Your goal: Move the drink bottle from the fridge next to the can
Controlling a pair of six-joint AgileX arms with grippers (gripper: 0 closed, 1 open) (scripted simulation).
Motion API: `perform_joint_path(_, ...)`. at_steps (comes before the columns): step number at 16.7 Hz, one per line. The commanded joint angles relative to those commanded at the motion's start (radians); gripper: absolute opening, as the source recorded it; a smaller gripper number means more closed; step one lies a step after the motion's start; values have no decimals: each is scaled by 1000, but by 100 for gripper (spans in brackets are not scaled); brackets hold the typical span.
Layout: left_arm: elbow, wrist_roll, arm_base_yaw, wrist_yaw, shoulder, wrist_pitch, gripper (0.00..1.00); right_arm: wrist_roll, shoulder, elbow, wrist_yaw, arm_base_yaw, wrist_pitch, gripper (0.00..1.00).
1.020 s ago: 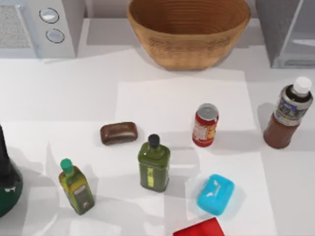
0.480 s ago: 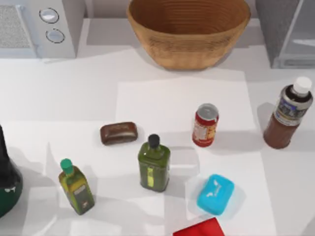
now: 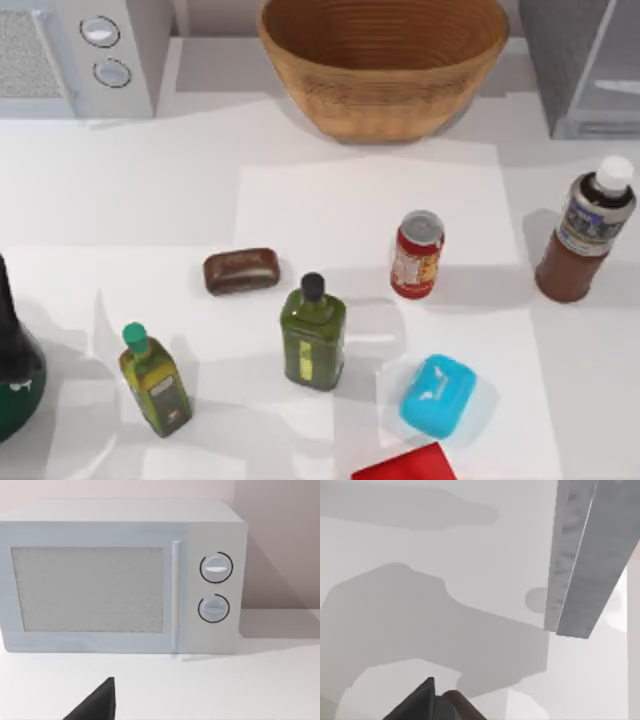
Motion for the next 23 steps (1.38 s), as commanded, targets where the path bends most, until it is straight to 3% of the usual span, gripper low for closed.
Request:
perform_joint_path(5, 0, 0, 0, 0, 0, 0, 100, -210, 217, 55, -110, -204, 43, 100)
perform_joint_path(13, 0, 0, 0, 0, 0, 0, 100, -209, 228, 55, -115, -205, 57, 100)
perform_joint_path(17, 0, 0, 0, 0, 0, 0, 100, -69, 234, 51, -99, -117, 183, 100)
perform_joint_path(23, 0, 0, 0, 0, 0, 0, 100, 380, 246, 44, -45, 151, 549, 100)
